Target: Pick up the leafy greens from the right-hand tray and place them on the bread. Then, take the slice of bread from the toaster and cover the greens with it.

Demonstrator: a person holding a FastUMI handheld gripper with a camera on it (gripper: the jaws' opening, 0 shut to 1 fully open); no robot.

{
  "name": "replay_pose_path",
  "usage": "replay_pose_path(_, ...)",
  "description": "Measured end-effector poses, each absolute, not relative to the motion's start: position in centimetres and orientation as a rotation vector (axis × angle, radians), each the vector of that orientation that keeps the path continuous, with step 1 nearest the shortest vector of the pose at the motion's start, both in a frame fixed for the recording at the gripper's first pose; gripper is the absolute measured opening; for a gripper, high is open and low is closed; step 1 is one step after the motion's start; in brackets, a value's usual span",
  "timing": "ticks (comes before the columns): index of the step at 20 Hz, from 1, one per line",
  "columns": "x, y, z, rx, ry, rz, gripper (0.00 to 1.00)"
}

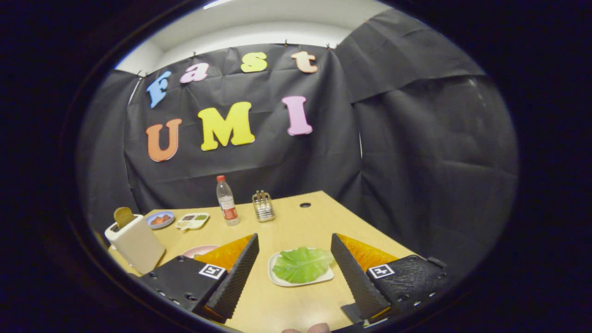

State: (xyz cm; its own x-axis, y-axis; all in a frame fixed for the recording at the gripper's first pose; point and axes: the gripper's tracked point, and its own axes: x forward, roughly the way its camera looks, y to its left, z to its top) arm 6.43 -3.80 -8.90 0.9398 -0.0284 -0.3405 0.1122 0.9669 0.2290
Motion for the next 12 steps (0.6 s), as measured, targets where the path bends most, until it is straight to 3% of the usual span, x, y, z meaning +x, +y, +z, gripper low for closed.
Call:
replay_pose_path(5, 10.0, -6.3, -15.0, 0.398, 0.518, -0.135, 0.96)
replay_pose_path(12, 13.5, -8.3, -20.6, 0.6, 0.624, -0.244, 0.96)
